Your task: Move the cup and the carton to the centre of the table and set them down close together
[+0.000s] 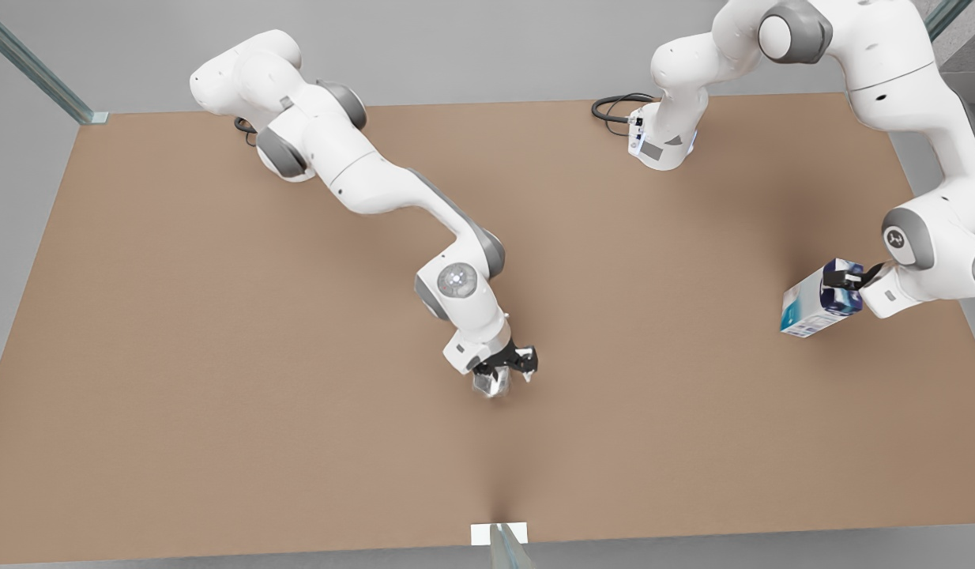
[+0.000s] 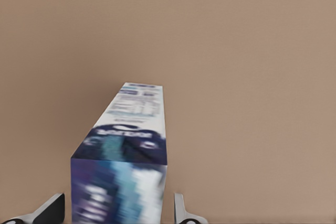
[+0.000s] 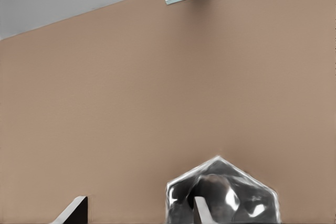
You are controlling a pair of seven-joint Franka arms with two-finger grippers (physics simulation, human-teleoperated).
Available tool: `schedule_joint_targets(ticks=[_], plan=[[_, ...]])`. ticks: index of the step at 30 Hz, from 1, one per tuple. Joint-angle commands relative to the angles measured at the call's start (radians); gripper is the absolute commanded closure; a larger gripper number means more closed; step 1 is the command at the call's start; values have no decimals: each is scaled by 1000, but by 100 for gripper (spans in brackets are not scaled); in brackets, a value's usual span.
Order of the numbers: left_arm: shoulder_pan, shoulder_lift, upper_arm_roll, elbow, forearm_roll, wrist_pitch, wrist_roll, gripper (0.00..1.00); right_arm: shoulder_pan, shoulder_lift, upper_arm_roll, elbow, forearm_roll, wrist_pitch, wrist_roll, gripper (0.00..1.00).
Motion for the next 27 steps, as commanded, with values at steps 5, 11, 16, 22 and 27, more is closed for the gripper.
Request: schedule_joint_targets(ticks=[5, 11, 16, 22, 27], plan=[[0, 10, 0, 0, 0, 2, 0, 0, -5, -82, 0, -62, 12, -5, -2, 17], [0, 14, 0, 0, -1, -1, 0, 0, -134, -378, -2, -286, 15, -255, -218, 12], [-1, 14, 0, 1, -1, -1, -11, 26, -333, -676, 0, -493, 23, -495, -583, 6], [-1, 17, 0, 1, -1, 5, -31, 44, -531, -799, -2, -530, 21, -641, -635, 0], [-66, -66, -14, 3, -4, -33, -218, 40, -628, -791, -57, -490, 23, -730, -707, 0]])
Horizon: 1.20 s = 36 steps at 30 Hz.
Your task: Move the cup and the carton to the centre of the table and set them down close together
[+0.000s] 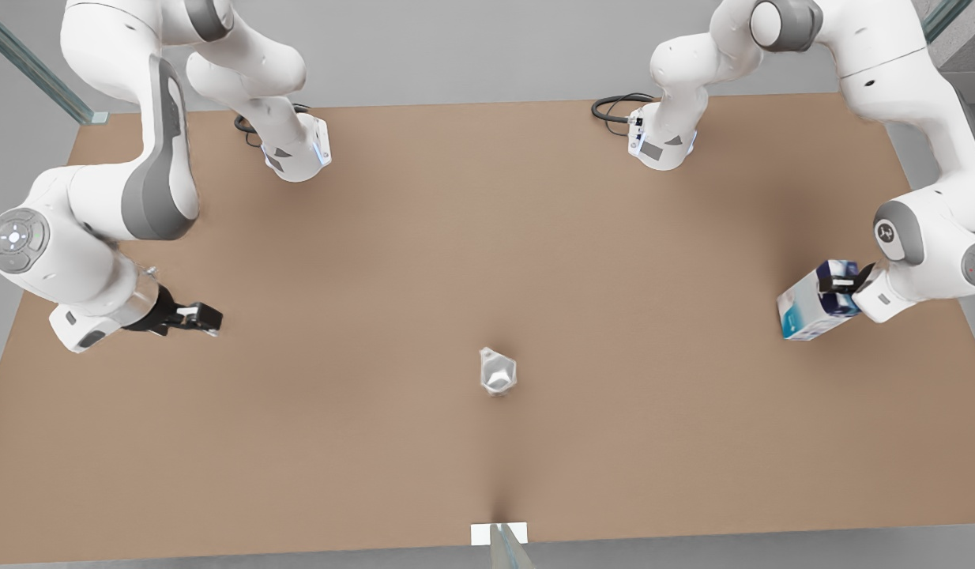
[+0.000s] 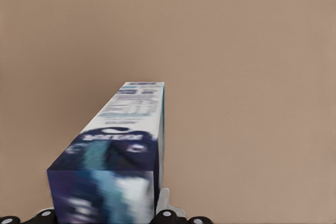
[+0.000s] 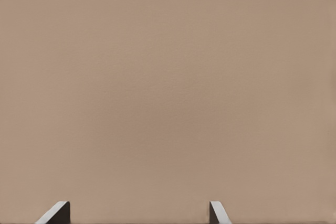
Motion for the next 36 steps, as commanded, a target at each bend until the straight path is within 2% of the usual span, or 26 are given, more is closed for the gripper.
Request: schedule_joint_targets(ticks=[1, 4, 5, 9, 11, 16, 17, 22, 23, 25, 27, 31, 36], plan=[[-42, -24, -2, -2, -33, -5, -102, 40, -14, -5, 6, -3, 0, -2, 0, 0], [-381, -88, -2, 0, -125, -31, -817, 38, -30, -14, 16, -12, 0, -16, -3, 0], [-439, -88, -54, 2, -151, -44, -1008, 38, -27, -3, 16, -11, 0, -16, -2, 0], [-444, -58, -408, 69, -165, -35, -1674, 38, -25, 0, 16, -11, -2, -16, -3, 0], [-499, 56, -451, 205, -165, -35, -1937, 36, -30, 0, 16, -11, -2, -16, -9, 0], [-553, 171, -451, 279, -201, 54, -2001, 36, -34, 11, 16, -12, -2, -4, -11, 0], [-553, 169, -451, 269, -201, 132, -1994, 36, -39, 14, 15, -11, 0, -1, -18, 0], [-570, 183, -451, 229, -204, 180, -1986, 33, -42, 17, 9, -11, 1, 2, -25, 0], [-571, 194, -451, 229, -204, 181, -1986, 29, -42, 17, 9, -11, 1, 2, -25, 0], [-571, 214, -451, 229, -204, 207, -1984, 29, -42, 21, 9, -11, 0, 2, -25, 0], [-574, 223, -451, 229, -202, 222, -1984, 16, -42, 26, 9, -11, 0, 4, -26, 0], [-576, 232, -451, 229, -202, 235, -1984, 2, -40, 35, 9, -11, 0, 13, -31, 0], [-578, 229, -451, 230, -202, 221, -1994, 0, -60, 38, 6, 87, 1, -16, -23, 0]])
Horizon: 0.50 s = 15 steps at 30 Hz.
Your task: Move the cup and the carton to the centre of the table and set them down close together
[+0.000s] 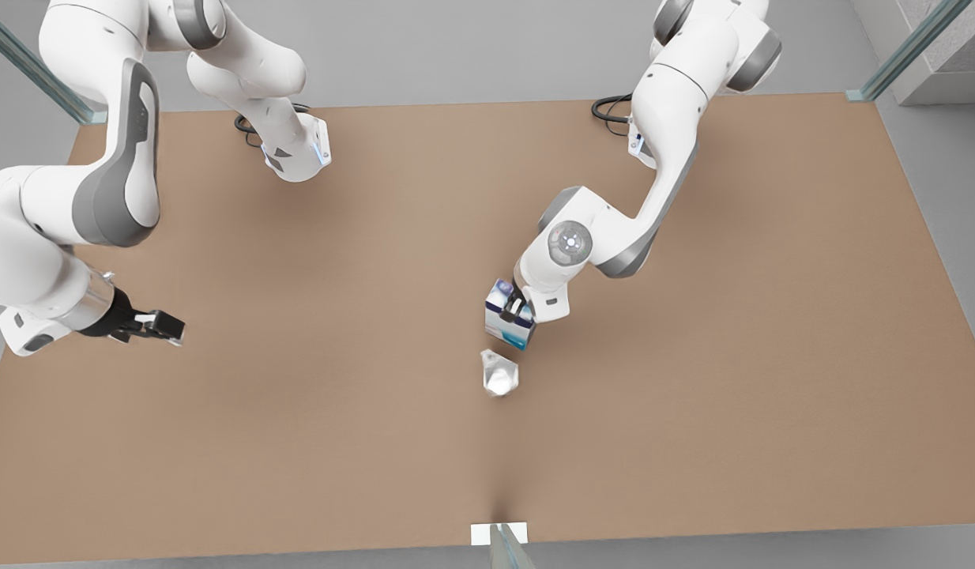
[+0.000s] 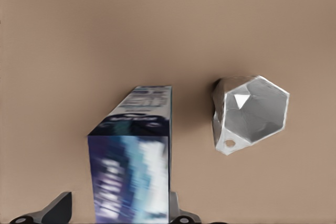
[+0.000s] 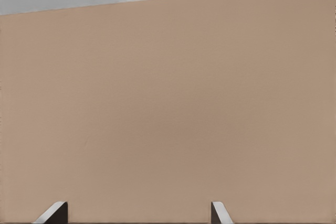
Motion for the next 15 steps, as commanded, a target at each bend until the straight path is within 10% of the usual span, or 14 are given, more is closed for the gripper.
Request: schedule_joint_targets(ticks=[1, 4, 7, 10, 15], plan=[[0, -2, 0, 0, 0, -2, -1, 0, -1, 0, 0, 10, 0, -3, 1, 0], [2, -80, 23, 43, -67, -98, -7, 0, -1, -3, 0, 17, 0, -3, 2, 0], [26, -277, 391, 178, -23, -535, 919, 0, -1, -5, 0, 41, 0, 0, 4, 0], [241, -329, 403, 172, 136, -575, 1811, 0, 1, -2, 2, 41, -12, 2, 4, 0], [259, -332, 400, 130, 167, -512, 1737, 0, 4, -25, -8, 41, -12, -3, -4, 0]])
